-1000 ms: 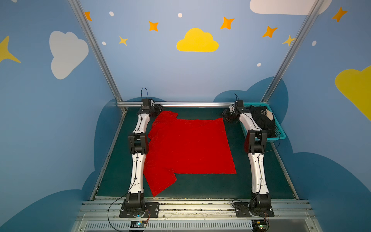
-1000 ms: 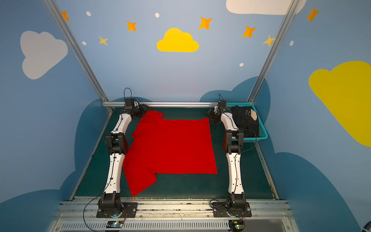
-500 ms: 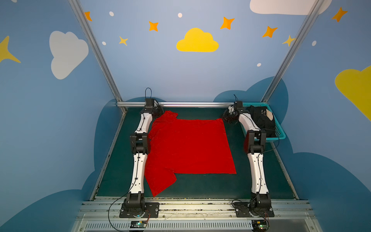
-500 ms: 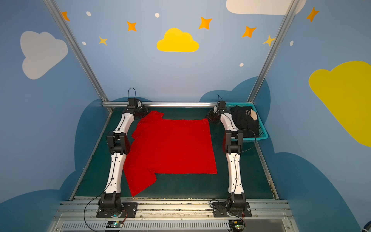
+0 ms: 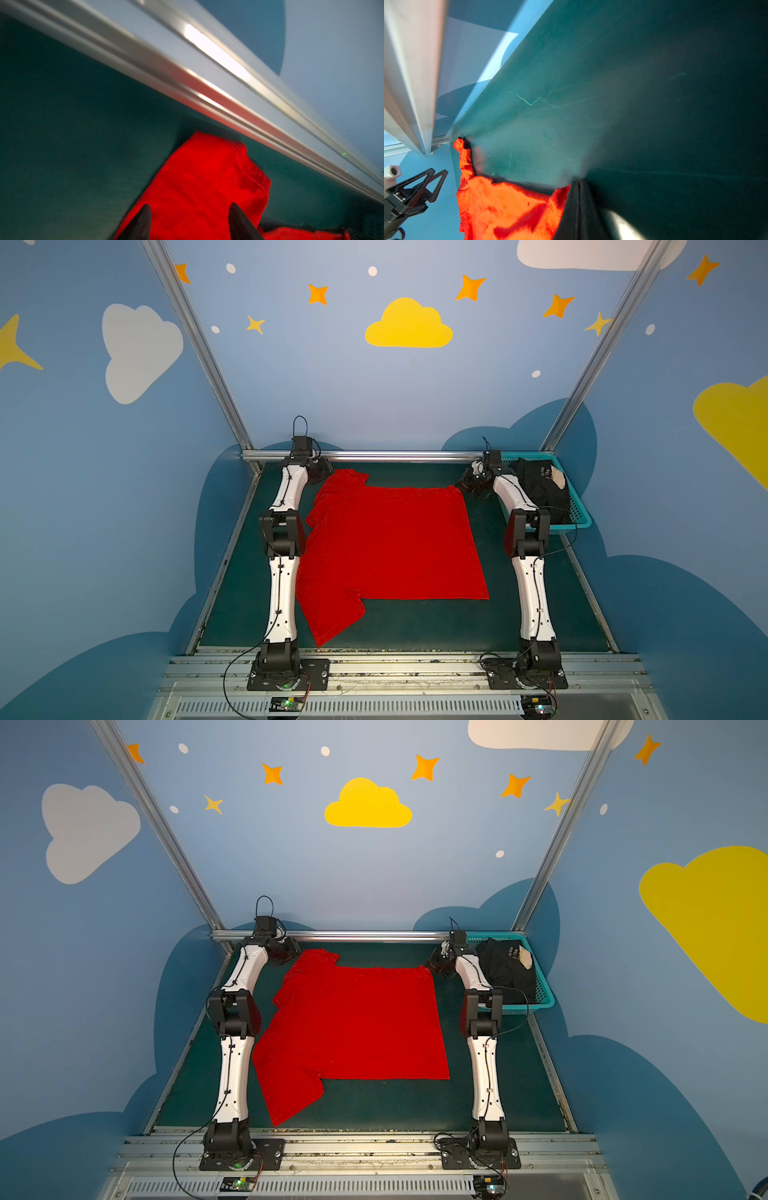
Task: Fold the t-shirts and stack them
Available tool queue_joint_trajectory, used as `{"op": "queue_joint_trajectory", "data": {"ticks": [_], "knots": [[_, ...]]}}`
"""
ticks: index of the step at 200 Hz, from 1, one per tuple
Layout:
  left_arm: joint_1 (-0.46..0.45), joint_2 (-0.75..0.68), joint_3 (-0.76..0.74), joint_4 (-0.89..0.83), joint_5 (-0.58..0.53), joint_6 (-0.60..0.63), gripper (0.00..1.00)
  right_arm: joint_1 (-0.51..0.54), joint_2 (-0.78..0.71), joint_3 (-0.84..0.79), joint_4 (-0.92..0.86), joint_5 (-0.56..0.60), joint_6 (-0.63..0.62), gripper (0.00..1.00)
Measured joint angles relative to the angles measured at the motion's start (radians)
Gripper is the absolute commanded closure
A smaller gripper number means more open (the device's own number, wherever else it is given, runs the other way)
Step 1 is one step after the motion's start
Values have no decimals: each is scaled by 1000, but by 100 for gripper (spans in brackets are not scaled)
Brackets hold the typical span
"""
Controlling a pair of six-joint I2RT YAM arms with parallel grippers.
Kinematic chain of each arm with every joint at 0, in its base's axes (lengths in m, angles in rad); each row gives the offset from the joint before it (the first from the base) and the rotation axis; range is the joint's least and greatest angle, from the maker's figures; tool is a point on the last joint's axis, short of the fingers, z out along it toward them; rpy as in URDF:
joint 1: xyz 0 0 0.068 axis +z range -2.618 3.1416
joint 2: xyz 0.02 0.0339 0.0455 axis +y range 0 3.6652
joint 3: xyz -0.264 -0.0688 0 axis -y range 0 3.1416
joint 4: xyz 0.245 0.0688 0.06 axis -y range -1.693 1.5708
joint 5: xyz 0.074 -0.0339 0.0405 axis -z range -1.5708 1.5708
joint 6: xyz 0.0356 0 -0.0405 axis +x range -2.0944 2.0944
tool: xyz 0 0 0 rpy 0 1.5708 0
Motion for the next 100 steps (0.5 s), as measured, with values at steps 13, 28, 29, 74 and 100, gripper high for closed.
{"op": "queue_joint_trajectory", "data": {"ticks": [13, 28, 29, 74, 100], "knots": [[8, 2, 0, -32, -4, 13, 27, 0, 0, 0, 0, 0, -5, 100], [16, 4, 2, -60, -6, 25, 25, 0, 0, 0, -1, 0, -11, 100], [16, 4, 2, -61, -6, 26, 25, 0, 0, 0, -1, 0, -11, 100], [16, 50, 51, -126, -11, 33, 22, 1, -3, -2, -7, -2, -22, 100], [13, 55, 67, -146, 6, 36, 24, 3, -9, -8, -16, -5, -25, 100]]}}
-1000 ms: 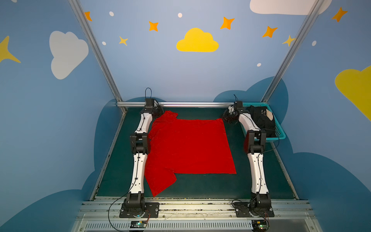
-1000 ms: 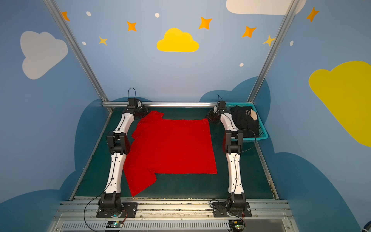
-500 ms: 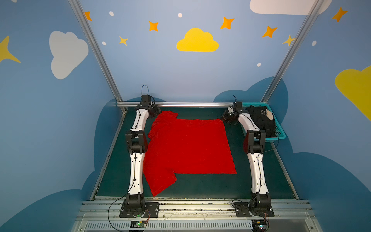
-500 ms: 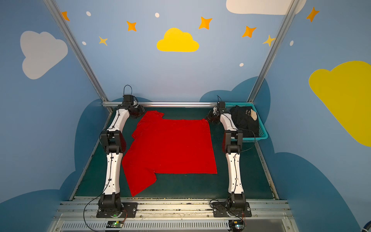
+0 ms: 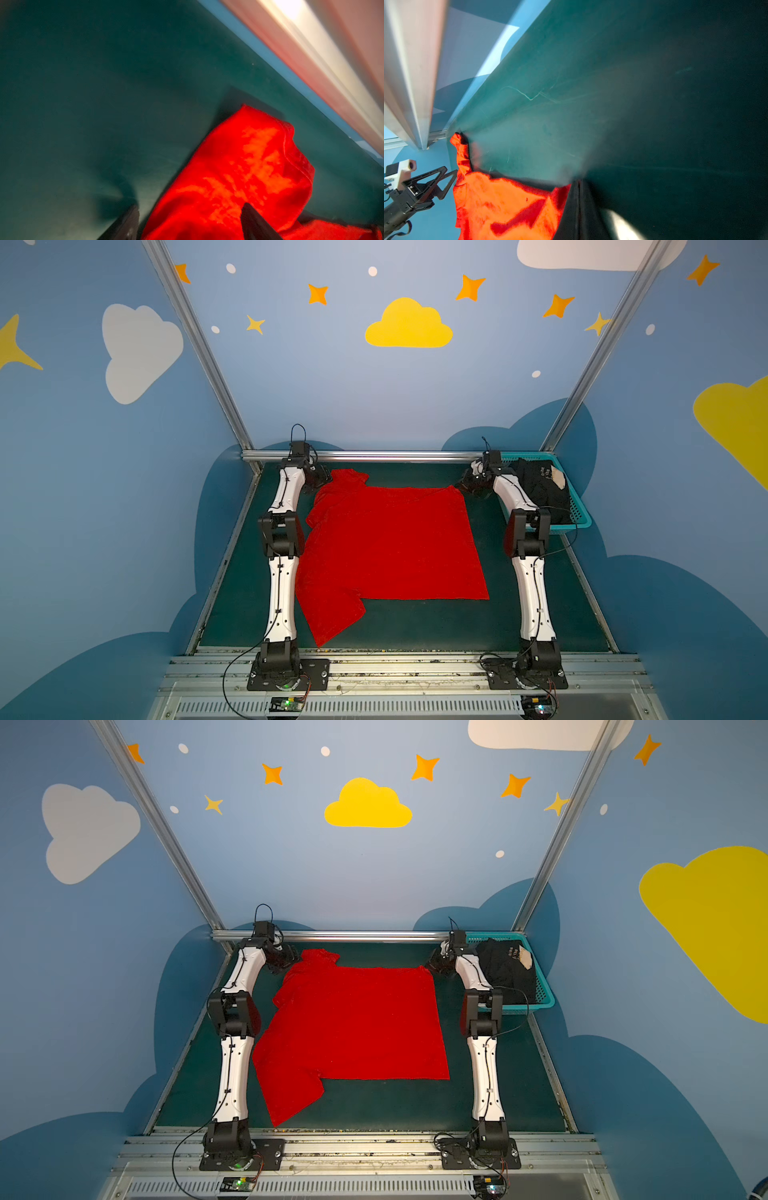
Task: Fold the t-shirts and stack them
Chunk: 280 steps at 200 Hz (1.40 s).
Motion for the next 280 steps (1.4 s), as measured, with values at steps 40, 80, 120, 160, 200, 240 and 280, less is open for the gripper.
{"op": "queue_joint_trajectory", "data": {"ticks": [40, 80, 120, 160, 200, 240, 280], "knots": [[-10, 8, 12, -51, 5, 4, 37, 10, -20, -32, -11, -6, -3, 100], [-24, 15, 25, -100, -4, 13, 76, 13, -32, -53, -10, -13, -5, 100], [-37, 15, 23, -84, -26, 2, 88, 13, -37, -58, -17, -14, -11, 100], [-36, 0, -8, -42, -46, -5, 95, 13, -56, -69, -47, -12, -41, 100], [-37, -110, -163, 6, -48, 24, 95, 13, -151, -124, -61, -11, -91, 100], [-38, -216, -236, 32, -45, 61, 95, 13, -302, -250, -58, -8, -146, 100], [-44, -275, -349, 58, -48, 84, 95, 16, -434, -439, -58, 14, -204, 100]]}}
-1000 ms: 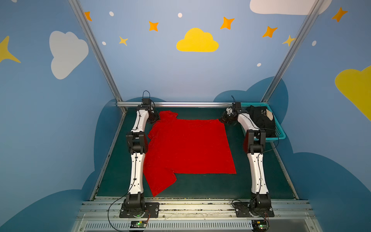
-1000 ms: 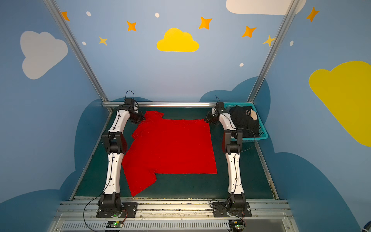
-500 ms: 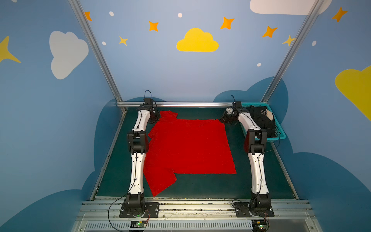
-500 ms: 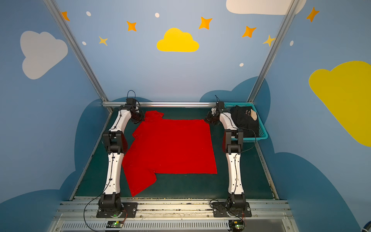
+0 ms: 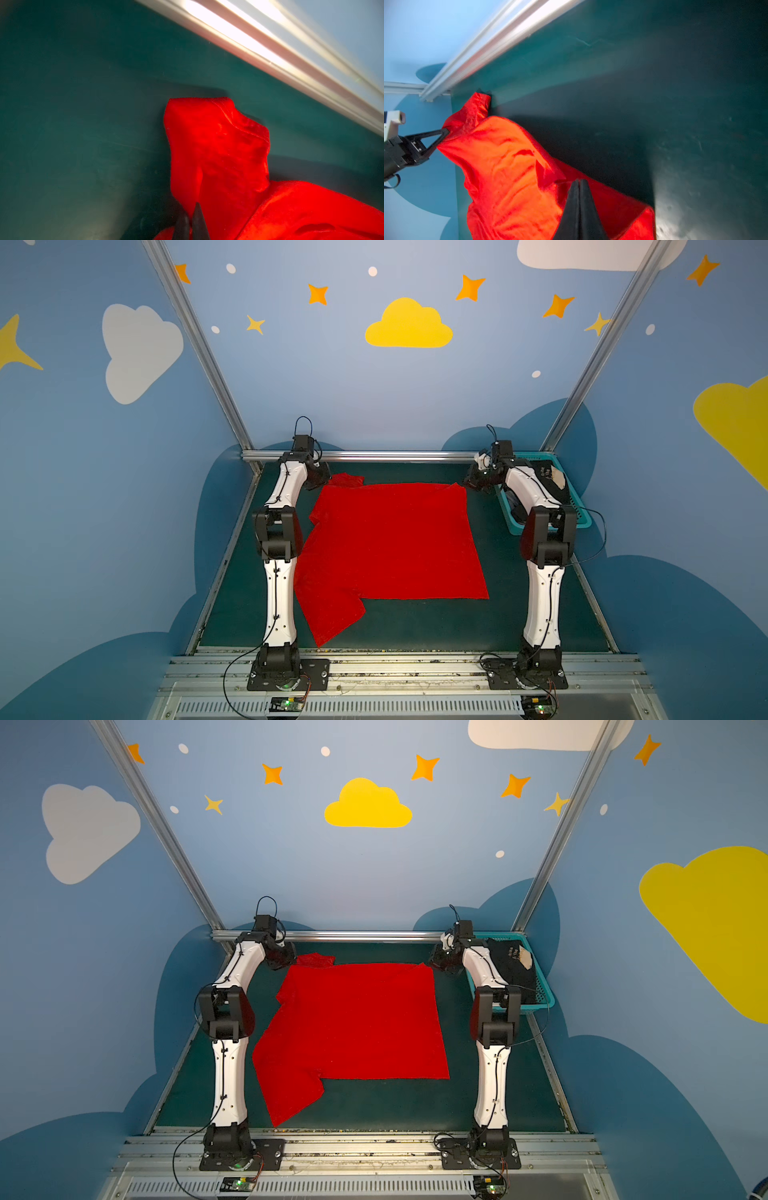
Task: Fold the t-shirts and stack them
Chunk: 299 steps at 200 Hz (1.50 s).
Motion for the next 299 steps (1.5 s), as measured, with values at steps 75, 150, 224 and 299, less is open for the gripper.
{"op": "queue_joint_trajectory", "data": {"ticks": [75, 150, 224, 299], "knots": [[-3, -134, -305, 97, -43, 15, 95, 10, -155, -350, 1, 85, -50, 100], [-4, -178, -410, 121, -99, 43, 56, 15, -190, -441, -13, 190, -68, 100], [-16, -56, -32, 65, -66, 28, 27, 43, -127, -375, -51, 219, -85, 100], [-39, 288, 352, -21, -69, -29, 35, 48, -113, -359, -65, 219, -89, 100]]}}
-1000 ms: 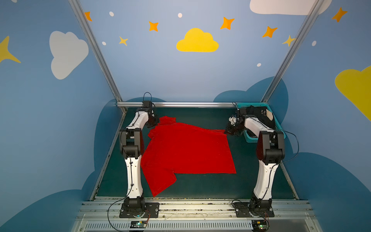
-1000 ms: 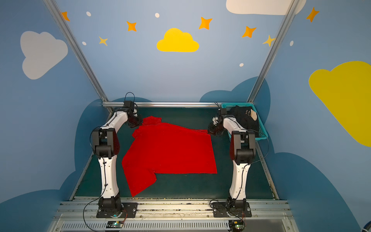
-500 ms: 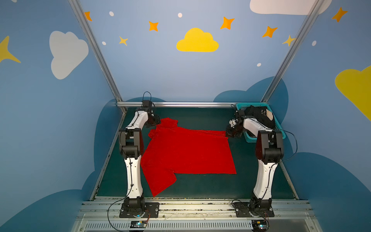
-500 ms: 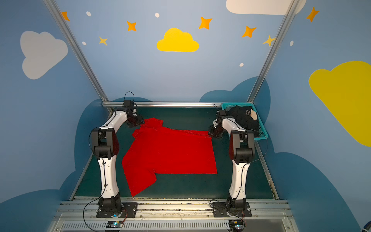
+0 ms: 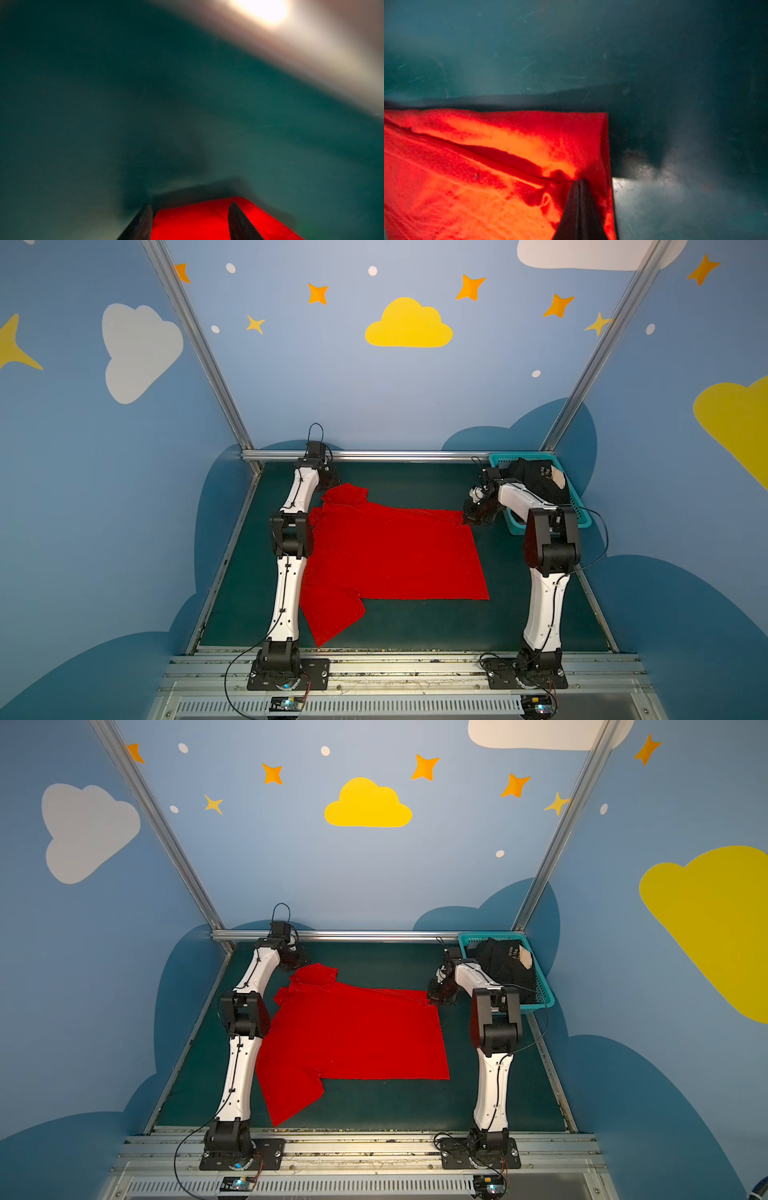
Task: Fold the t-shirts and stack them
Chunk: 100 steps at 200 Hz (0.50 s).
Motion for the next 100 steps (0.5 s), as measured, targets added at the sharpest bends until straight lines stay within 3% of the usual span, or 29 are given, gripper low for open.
{"op": "queue_joint_trajectory", "data": {"ticks": [15, 47, 82, 100], "knots": [[0, -7, 0, 5, -10, -18, 29, 0, 2, 4, -4, 0, 0, 100], [2, -2, 10, -20, -10, -38, 31, 1, 5, 9, -6, 0, -1, 100], [2, -2, 20, -54, 40, -43, 48, 1, 5, 9, -7, 0, -1, 100], [2, -2, 20, -76, 58, -39, 67, 1, 5, 10, -7, 0, -2, 100]]}}
